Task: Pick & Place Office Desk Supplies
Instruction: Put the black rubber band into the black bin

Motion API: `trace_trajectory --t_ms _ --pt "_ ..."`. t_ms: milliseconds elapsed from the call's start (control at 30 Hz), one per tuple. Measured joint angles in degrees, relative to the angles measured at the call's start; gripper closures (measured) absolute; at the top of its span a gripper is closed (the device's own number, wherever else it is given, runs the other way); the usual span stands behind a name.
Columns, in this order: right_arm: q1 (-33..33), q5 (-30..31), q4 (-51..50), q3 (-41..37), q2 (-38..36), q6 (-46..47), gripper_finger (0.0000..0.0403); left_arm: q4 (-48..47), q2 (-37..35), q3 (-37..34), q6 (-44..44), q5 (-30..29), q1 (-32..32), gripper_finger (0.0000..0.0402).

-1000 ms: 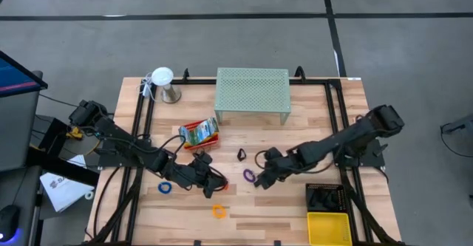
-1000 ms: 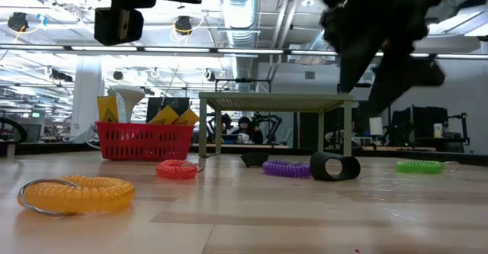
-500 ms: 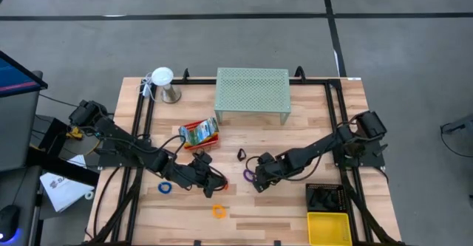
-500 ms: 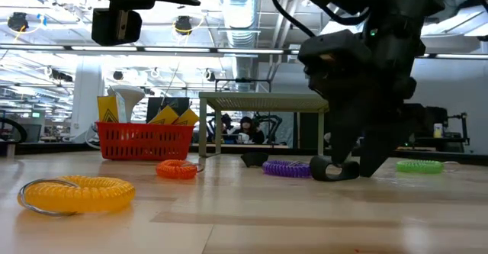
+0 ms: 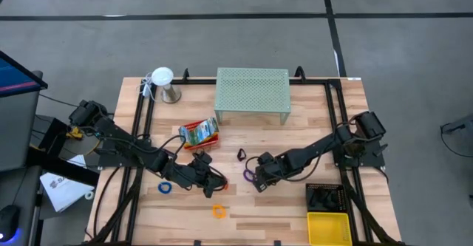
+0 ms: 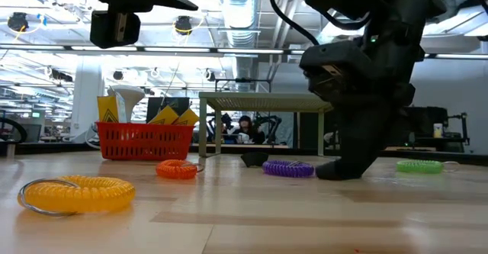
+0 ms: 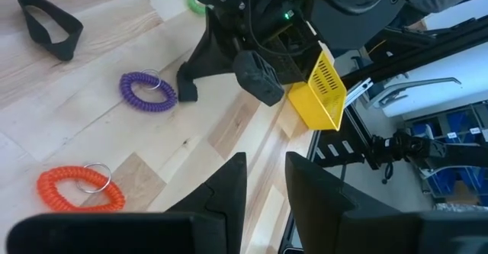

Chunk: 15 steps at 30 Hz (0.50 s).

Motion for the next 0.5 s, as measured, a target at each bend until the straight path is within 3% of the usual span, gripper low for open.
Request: trace_trajectory --t_ms 200,333,500 --pt "0.5 1.5 1.1 0.1 -1.3 0.6 0.0396 0.0 0.0 0.0 0.3 0.0 0.0 0.0314" --pt "2.6 6.5 -1.2 2.4 -6.4 2.7 0.0398 0.0 0.0 0.0 0.4 0.0 0.0 0.0314" --pt "5.9 14.5 -13.0 6.6 -14.1 5.5 0.04 -0.1 0.0 0.0 0.4 0.0 0.0 0.0314"
